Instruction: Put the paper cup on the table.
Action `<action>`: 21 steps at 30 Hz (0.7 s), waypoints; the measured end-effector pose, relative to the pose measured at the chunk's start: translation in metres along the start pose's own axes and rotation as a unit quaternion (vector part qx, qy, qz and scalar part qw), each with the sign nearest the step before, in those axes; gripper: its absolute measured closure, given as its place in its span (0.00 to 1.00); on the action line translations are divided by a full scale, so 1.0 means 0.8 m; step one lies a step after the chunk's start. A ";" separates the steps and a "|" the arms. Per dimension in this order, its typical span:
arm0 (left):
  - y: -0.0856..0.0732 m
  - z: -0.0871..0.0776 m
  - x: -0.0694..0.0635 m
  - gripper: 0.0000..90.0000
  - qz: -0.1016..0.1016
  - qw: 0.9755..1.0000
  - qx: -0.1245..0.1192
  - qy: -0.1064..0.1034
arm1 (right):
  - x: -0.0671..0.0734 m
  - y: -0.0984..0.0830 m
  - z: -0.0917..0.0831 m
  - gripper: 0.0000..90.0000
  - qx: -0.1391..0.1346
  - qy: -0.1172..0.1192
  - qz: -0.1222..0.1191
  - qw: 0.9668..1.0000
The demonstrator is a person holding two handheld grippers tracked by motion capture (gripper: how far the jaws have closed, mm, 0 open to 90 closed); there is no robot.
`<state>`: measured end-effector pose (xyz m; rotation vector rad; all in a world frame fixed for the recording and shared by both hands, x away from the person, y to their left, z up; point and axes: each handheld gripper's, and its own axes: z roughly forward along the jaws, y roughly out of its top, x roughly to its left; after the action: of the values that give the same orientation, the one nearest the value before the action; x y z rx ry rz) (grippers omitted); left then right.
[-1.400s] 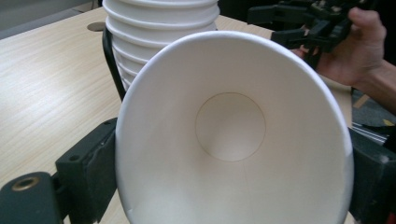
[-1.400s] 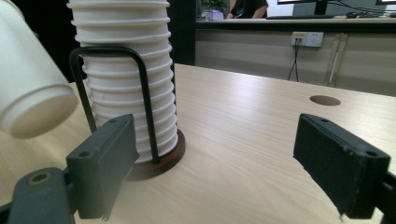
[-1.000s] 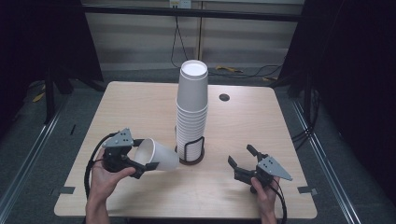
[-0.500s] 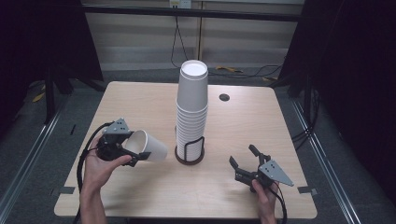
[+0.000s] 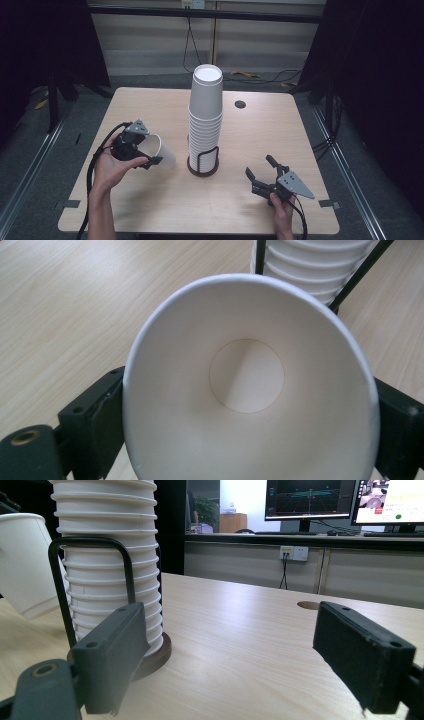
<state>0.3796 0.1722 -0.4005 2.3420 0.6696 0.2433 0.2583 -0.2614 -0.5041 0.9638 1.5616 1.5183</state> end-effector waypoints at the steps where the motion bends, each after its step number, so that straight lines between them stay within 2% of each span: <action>1: 0.002 0.001 0.000 0.10 0.000 1.000 0.002 -0.001 | 0.000 0.000 0.000 0.15 0.000 0.000 0.000 1.000; 2: 0.005 0.001 0.001 0.10 0.008 1.000 0.007 -0.003 | 0.000 0.000 0.000 0.15 0.000 0.000 0.000 1.000; 4: 0.010 0.004 0.002 0.10 0.006 1.000 0.011 -0.004 | 0.000 0.000 0.000 0.15 0.000 0.000 0.000 1.000; 5: 0.014 0.007 0.004 0.09 0.010 1.000 0.028 0.002 | 0.000 0.000 0.000 0.15 0.000 0.000 0.000 1.000; 7: 0.016 0.008 0.006 0.09 0.009 0.999 0.033 0.001 | 0.000 0.000 0.000 0.15 0.000 0.000 0.000 1.000; 8: 0.018 0.008 0.008 0.09 0.015 0.999 0.042 -0.006 | 0.000 0.000 0.000 0.15 0.000 0.000 0.000 1.000; 9: 0.021 0.010 0.007 0.09 0.012 0.999 0.051 -0.001 | 0.000 0.000 0.000 0.15 0.000 0.000 0.000 1.000; 13: 0.023 0.016 0.010 0.09 0.011 0.998 0.065 0.002 | 0.000 0.000 0.000 0.15 0.000 0.000 0.000 1.000; 16: 0.023 0.024 0.011 0.09 0.015 0.996 0.086 0.016 | 0.000 0.000 0.000 0.15 0.000 0.000 0.000 1.000; 21: 0.023 0.035 0.011 0.08 0.014 0.996 0.091 0.019 | 0.000 0.000 0.000 0.15 0.000 0.000 0.000 1.000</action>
<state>0.4038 0.1496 -0.4095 2.5270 0.7052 0.2497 0.2583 -0.2614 -0.5041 0.9640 1.5611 1.5184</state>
